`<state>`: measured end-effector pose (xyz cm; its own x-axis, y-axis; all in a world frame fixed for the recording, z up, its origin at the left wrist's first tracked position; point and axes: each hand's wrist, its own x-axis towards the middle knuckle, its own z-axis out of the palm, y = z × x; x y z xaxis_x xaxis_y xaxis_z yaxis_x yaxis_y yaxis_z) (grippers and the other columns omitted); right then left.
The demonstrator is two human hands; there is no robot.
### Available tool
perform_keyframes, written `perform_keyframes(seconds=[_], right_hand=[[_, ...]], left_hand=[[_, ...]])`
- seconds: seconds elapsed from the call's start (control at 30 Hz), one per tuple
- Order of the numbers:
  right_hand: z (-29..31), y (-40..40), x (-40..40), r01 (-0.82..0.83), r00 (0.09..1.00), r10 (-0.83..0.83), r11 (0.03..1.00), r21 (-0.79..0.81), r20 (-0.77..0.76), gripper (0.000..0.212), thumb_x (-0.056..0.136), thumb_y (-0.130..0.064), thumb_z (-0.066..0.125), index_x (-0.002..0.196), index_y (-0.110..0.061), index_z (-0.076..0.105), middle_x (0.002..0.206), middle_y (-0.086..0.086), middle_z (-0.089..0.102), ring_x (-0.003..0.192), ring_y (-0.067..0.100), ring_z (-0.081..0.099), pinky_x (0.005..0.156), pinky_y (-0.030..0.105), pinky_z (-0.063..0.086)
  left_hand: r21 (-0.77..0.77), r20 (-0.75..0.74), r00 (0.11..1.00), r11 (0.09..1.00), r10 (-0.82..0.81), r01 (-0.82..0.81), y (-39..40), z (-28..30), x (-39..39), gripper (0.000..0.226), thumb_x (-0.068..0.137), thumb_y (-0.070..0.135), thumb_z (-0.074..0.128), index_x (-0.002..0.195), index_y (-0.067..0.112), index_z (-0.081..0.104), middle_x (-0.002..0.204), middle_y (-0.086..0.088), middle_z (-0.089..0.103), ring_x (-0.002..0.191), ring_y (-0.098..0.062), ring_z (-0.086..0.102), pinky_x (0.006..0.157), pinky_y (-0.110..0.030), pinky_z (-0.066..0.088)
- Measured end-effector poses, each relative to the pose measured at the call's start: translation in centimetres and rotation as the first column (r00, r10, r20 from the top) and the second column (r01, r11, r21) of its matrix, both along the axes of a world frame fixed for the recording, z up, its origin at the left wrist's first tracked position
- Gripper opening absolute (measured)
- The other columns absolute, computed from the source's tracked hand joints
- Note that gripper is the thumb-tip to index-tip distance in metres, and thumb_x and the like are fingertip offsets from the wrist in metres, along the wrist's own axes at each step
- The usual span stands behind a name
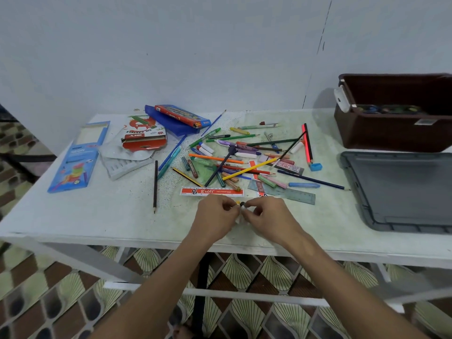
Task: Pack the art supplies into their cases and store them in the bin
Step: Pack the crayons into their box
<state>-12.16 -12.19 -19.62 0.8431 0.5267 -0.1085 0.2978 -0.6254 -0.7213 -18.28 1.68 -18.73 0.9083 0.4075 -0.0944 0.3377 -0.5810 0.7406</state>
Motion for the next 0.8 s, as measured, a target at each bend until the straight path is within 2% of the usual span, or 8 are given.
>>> perform_keyframes(seconds=[0.07,0.13,0.2,0.33,0.5,0.67,0.8], right_hand=[[0.1,-0.5,0.3,-0.024,1.0,0.024,1.0,0.006,-0.011,0.025,0.094,-0.035,0.055,0.11,-0.023,0.071,0.082,0.0,0.068,0.067,0.012,0.06,0.057,0.024,0.046],[0.1,-1.2,0.6,-0.061,0.997,0.061,0.998,0.01,-0.038,0.028,0.093,-0.032,0.058,0.119,-0.024,0.066,0.086,-0.004,0.068,0.074,0.009,0.061,0.06,0.018,0.046],[0.1,-1.9,1.0,-0.103,0.992,0.104,0.994,0.02,-0.064,0.033,0.09,-0.03,0.064,0.123,-0.023,0.064,0.084,-0.007,0.067,0.073,0.004,0.059,0.061,0.011,0.04],[-0.2,-2.1,1.2,-0.12,0.988,0.127,0.99,0.076,-0.087,0.036,0.086,-0.032,0.07,0.121,-0.025,0.066,0.079,-0.007,0.065,0.067,0.003,0.054,0.063,0.012,0.04],[-0.7,-1.4,0.9,-0.146,0.989,0.146,0.989,0.027,0.0,0.032,0.086,-0.029,0.069,0.118,-0.024,0.068,0.08,-0.003,0.059,0.066,0.007,0.051,0.06,0.014,0.04],[-0.4,-1.5,1.3,-0.174,0.985,0.174,0.984,0.03,0.003,0.028,0.087,-0.019,0.067,0.113,-0.028,0.071,0.071,-0.006,0.057,0.059,0.004,0.047,0.056,0.014,0.04],[-0.2,-1.3,1.2,-0.148,0.989,0.148,0.988,0.042,-0.005,0.024,0.084,-0.026,0.071,0.108,-0.024,0.073,0.072,-0.004,0.059,0.061,0.007,0.051,0.06,0.024,0.044]], left_hand=[[0.062,-0.012,0.999,0.998,-0.03,0.031,0.3,-0.1,-0.1,0.016,0.089,0.025,0.063,0.095,0.019,0.076,0.081,0.003,0.073,0.066,-0.008,0.064,0.052,-0.009,0.045],[0.108,-0.034,0.998,0.992,-0.06,0.063,0.9,0.0,-0.3,0.021,0.088,0.029,0.063,0.105,0.021,0.074,0.093,0.005,0.072,0.077,-0.007,0.062,0.053,-0.003,0.037],[0.146,-0.058,0.991,0.981,-0.123,0.13,1.8,-0.1,-0.6,0.025,0.087,0.032,0.065,0.109,0.024,0.072,0.092,0.007,0.069,0.078,-0.003,0.057,0.059,-0.005,0.034],[0.208,-0.063,0.966,0.944,-0.25,0.257,2.8,-0.1,-0.9,0.025,0.082,0.039,0.071,0.105,0.029,0.072,0.089,0.006,0.059,0.076,-0.003,0.051,0.065,-0.019,0.036],[0.237,-0.058,0.95,0.92,-0.307,0.312,3.0,-0.5,-0.7,0.022,0.082,0.041,0.071,0.1,0.029,0.074,0.086,0.004,0.055,0.078,-0.009,0.05,0.062,-0.017,0.033],[0.27,-0.089,0.955,0.916,-0.284,0.297,2.8,-0.7,-0.5,0.026,0.084,0.038,0.069,0.109,0.029,0.071,0.09,0.004,0.05,0.081,-0.009,0.048,0.066,-0.022,0.033],[0.279,-0.065,0.955,0.914,-0.289,0.295,2.8,-0.9,-0.5,0.025,0.084,0.039,0.068,0.107,0.03,0.071,0.086,0.006,0.047,0.077,-0.006,0.045,0.06,-0.015,0.028]])
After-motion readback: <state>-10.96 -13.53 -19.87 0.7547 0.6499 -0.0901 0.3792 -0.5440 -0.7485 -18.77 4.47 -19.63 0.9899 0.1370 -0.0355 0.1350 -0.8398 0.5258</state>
